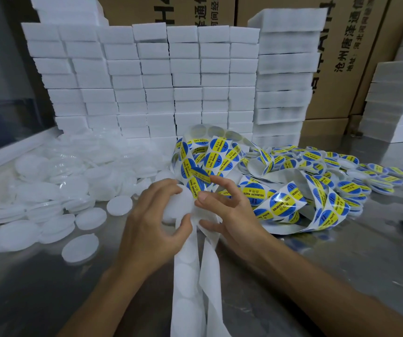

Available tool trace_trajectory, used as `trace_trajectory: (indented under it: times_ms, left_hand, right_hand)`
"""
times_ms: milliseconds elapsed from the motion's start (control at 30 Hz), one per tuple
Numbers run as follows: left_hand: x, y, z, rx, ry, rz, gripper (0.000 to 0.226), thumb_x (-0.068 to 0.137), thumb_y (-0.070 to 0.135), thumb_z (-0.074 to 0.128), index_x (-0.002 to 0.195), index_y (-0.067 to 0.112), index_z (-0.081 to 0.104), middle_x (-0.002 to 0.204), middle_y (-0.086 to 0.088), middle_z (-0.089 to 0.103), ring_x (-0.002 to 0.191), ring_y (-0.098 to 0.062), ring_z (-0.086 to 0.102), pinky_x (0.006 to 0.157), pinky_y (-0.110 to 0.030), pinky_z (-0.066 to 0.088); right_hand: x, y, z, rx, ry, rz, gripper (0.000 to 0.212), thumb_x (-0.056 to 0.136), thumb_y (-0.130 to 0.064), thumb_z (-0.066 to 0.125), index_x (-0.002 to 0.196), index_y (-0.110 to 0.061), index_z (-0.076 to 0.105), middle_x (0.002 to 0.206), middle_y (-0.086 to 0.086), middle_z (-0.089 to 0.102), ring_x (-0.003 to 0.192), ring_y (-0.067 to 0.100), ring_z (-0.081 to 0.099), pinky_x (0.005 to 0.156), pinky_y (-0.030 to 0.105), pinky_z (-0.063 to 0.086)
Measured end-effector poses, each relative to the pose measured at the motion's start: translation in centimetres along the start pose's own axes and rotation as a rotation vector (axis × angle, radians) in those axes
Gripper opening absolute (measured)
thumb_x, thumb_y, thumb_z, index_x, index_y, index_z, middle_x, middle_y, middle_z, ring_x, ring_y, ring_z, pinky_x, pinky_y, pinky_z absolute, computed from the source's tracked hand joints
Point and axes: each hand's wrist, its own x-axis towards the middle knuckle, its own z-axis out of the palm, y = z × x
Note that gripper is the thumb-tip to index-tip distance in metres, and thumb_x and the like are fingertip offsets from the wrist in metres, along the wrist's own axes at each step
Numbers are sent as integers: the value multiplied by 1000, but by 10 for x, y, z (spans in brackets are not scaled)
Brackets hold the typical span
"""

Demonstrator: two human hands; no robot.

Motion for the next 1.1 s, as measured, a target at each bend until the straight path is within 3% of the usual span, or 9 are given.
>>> trace_trajectory:
  times_ms: [133, 167, 300, 433, 600, 700, 867, 967, 1100]
  left_hand:
    - [-1, 3, 7, -77, -42, 22, 44, 72, 17, 76, 113, 9, 61, 122, -3, 60, 111, -6, 53, 88, -6, 44]
    - [-1, 4, 8, -168, -28, -67, 45, 73, 13, 78, 114, 13, 61, 122, 1, 60, 108, -7, 57, 82, -8, 49]
    - [3, 7, 9, -759, 71, -733, 35, 78, -7, 73, 101, 19, 64, 103, -2, 72, 80, -10, 72, 65, -23, 58]
    - [5, -3, 5, -1097, 75, -984, 29, 80, -9, 67, 102, 9, 65, 87, -10, 76, 79, -22, 74, 64, -25, 58]
    - [6, -5, 6, -1212, 115, -1103, 26, 71, -3, 69, 97, -1, 65, 86, -14, 76, 80, -23, 74, 64, -26, 59]
    - [5, -10, 5, -1196, 137, -1136, 28, 69, -3, 70, 97, -3, 66, 87, -14, 76, 81, -24, 74, 65, -27, 60]
    - [4, -9, 7, -1194, 139, -1150, 24, 70, -7, 70, 93, -2, 67, 83, -14, 76, 76, -22, 74, 63, -26, 59]
    - [5, -8, 8, -1217, 127, -1138, 38, 59, 0, 74, 96, -3, 66, 87, -16, 75, 80, -25, 74, 64, -27, 59]
    - [5, -5, 6, -1232, 89, -1116, 40, 57, 3, 75, 96, -2, 67, 91, -18, 75, 85, -28, 74, 65, -27, 59]
  right_hand:
    - [1, 3, 0, -49, -22, -15, 48, 79, -11, 80, 115, -35, 59, 92, 8, 76, 87, 21, 68, 83, 45, 50]
    - [1, 4, 0, -41, -9, -14, 47, 80, -9, 79, 115, -34, 58, 91, 8, 76, 86, 20, 69, 84, 46, 51]
    - [3, 2, -3, 30, 20, -5, 46, 81, -4, 77, 114, -30, 58, 86, 8, 75, 81, 19, 70, 80, 47, 51]
    - [3, 1, -4, 28, 38, 11, 41, 81, -4, 77, 112, -26, 60, 89, 9, 76, 85, 19, 71, 84, 51, 54]
    - [2, 0, 0, 70, 140, -21, 15, 83, -11, 76, 85, -26, 75, 98, 5, 69, 93, 17, 67, 84, 51, 58]
    - [3, -5, -2, 99, 208, -59, 11, 85, -14, 75, 77, -22, 78, 82, 0, 70, 87, 12, 65, 84, 49, 59]
    - [1, -11, -4, 77, 141, -41, 5, 86, -14, 73, 83, -16, 77, 78, 2, 72, 72, 6, 66, 91, 53, 55]
    - [0, -12, -3, -9, 118, -26, 3, 85, -15, 74, 84, -16, 77, 86, 8, 75, 77, 11, 69, 94, 56, 53]
    - [-2, -11, -1, -116, 83, -42, 4, 84, -16, 74, 84, -19, 77, 93, 7, 77, 91, 21, 72, 96, 54, 53]
